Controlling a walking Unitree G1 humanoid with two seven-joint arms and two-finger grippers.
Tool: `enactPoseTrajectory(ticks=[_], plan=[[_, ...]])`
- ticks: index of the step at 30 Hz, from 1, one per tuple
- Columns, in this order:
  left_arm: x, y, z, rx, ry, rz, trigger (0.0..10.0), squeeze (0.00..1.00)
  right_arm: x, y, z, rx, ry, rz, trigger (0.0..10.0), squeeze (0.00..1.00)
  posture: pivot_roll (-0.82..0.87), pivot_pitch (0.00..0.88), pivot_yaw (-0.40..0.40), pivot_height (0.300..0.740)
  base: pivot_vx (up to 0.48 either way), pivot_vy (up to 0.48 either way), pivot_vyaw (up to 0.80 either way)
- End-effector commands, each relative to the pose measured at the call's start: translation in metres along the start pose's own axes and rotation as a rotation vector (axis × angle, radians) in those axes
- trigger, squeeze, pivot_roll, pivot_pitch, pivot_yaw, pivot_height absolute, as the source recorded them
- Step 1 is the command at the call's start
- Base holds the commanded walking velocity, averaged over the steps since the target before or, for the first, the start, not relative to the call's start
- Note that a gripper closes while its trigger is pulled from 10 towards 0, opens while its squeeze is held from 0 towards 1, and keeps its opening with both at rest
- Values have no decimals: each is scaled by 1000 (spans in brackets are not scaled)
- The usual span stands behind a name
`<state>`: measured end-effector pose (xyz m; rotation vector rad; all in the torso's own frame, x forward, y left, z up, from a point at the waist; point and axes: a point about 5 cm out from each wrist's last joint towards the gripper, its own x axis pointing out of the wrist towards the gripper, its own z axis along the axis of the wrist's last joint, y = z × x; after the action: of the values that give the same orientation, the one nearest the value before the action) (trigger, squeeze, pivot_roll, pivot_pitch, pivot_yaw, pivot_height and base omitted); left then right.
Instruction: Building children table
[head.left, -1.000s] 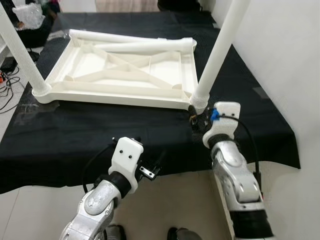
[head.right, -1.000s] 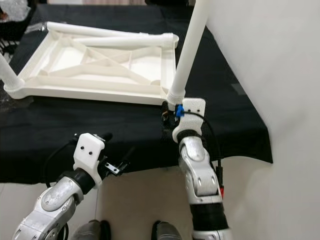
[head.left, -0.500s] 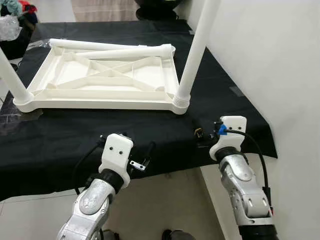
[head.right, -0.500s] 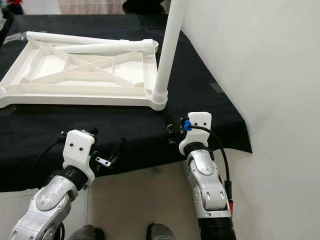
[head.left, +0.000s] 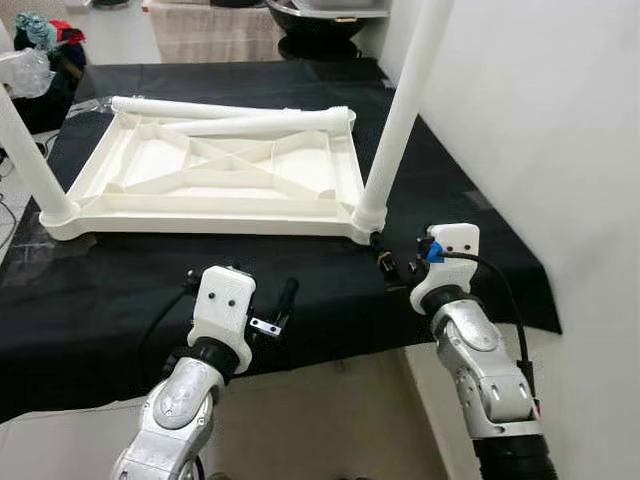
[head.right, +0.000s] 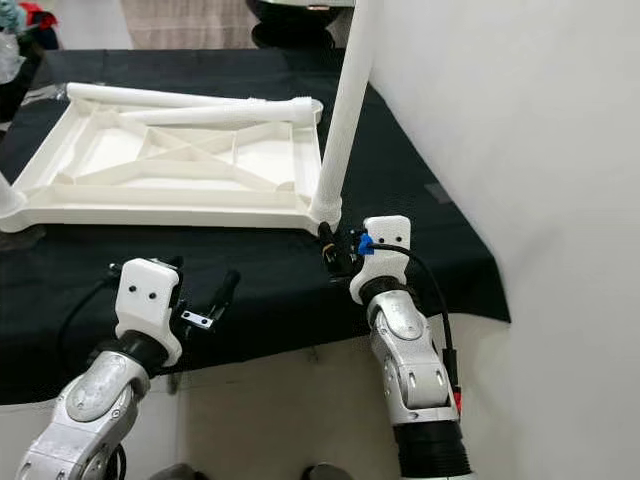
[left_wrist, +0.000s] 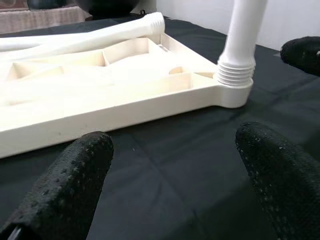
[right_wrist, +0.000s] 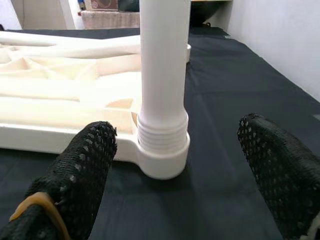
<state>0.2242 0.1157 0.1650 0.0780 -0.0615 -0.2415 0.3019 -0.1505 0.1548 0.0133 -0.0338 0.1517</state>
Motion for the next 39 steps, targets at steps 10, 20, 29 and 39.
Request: enactPoseTrajectory(ticks=[10, 20, 29, 39], plan=[[1, -1, -4, 9, 29, -6, 10000, 0, -4, -59, -6, -177, 68, -302, 10000, 0, 48, 127, -79, 740, 0, 0, 0], [6, 20, 21, 62, -68, 122, 10000, 0, 6, -62, 5, -120, -3, -343, 10000, 0, 61, 123, -80, 740, 0, 0, 0], [8, 36, 31, 73, -104, 180, 10000, 0, 22, -70, 30, -107, -81, -375, 10000, 0, 61, 114, -80, 740, 0, -68, 0], [8, 34, 30, 71, -95, 176, 10000, 0, 25, -70, 36, -81, -107, -387, 10000, 0, 62, 101, -74, 740, 251, -353, 0]])
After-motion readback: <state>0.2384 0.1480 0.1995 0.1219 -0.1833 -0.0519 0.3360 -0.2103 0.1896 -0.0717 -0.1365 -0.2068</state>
